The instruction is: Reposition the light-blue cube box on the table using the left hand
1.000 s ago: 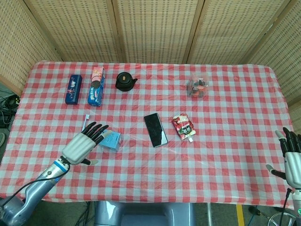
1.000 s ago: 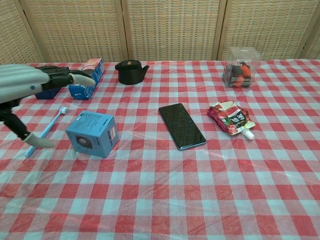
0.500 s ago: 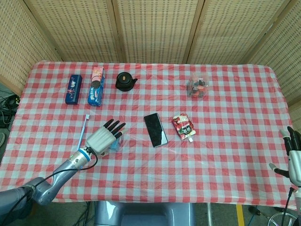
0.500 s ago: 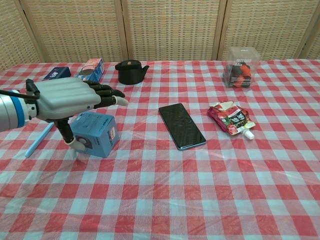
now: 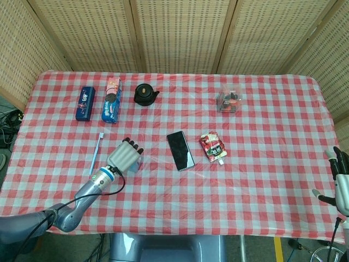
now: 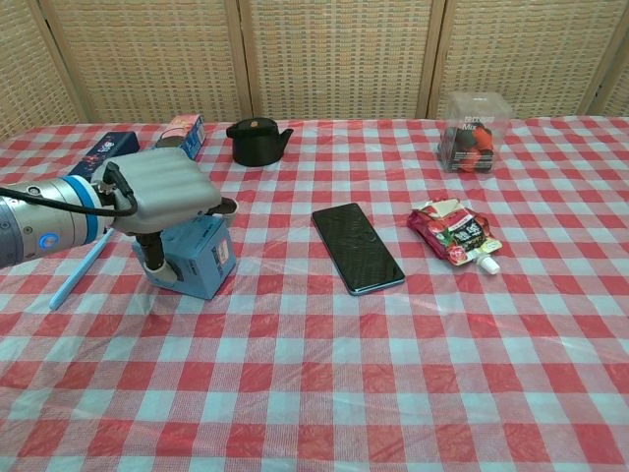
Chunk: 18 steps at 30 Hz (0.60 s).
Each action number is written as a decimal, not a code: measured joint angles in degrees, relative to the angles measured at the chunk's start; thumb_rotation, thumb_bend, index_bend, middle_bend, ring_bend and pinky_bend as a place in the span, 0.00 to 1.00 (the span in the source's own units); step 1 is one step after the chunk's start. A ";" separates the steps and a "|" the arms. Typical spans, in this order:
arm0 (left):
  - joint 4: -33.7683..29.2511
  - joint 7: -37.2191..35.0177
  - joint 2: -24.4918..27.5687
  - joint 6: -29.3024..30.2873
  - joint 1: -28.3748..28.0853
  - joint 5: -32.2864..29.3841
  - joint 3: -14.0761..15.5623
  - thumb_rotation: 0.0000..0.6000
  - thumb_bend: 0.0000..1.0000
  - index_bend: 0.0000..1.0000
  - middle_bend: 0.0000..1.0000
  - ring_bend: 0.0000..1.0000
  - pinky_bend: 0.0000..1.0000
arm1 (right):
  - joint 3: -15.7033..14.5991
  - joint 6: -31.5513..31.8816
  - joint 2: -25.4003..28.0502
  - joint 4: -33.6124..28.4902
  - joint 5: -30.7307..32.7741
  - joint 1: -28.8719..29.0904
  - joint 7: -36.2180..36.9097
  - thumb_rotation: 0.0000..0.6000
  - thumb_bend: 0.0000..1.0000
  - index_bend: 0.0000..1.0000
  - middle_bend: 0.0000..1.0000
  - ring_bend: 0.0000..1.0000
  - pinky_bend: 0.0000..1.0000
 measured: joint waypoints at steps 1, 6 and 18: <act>-0.29 -0.36 0.07 0.62 -0.03 -0.34 -0.11 1.00 0.00 0.47 0.53 0.46 0.42 | -0.03 -0.01 0.01 0.01 -0.04 -0.01 0.05 1.00 0.00 0.00 0.00 0.00 0.00; -1.03 -7.17 0.54 1.77 0.36 -0.06 -1.17 1.00 0.00 0.49 0.53 0.47 0.42 | -0.14 -0.05 0.00 -0.07 -0.23 0.03 0.03 1.00 0.00 0.00 0.00 0.00 0.00; 4.84 -61.79 -1.73 4.25 3.70 6.83 -4.89 1.00 0.00 0.52 0.53 0.47 0.37 | -0.42 -0.38 -0.56 -0.26 -0.35 0.29 -1.56 1.00 0.00 0.00 0.00 0.00 0.00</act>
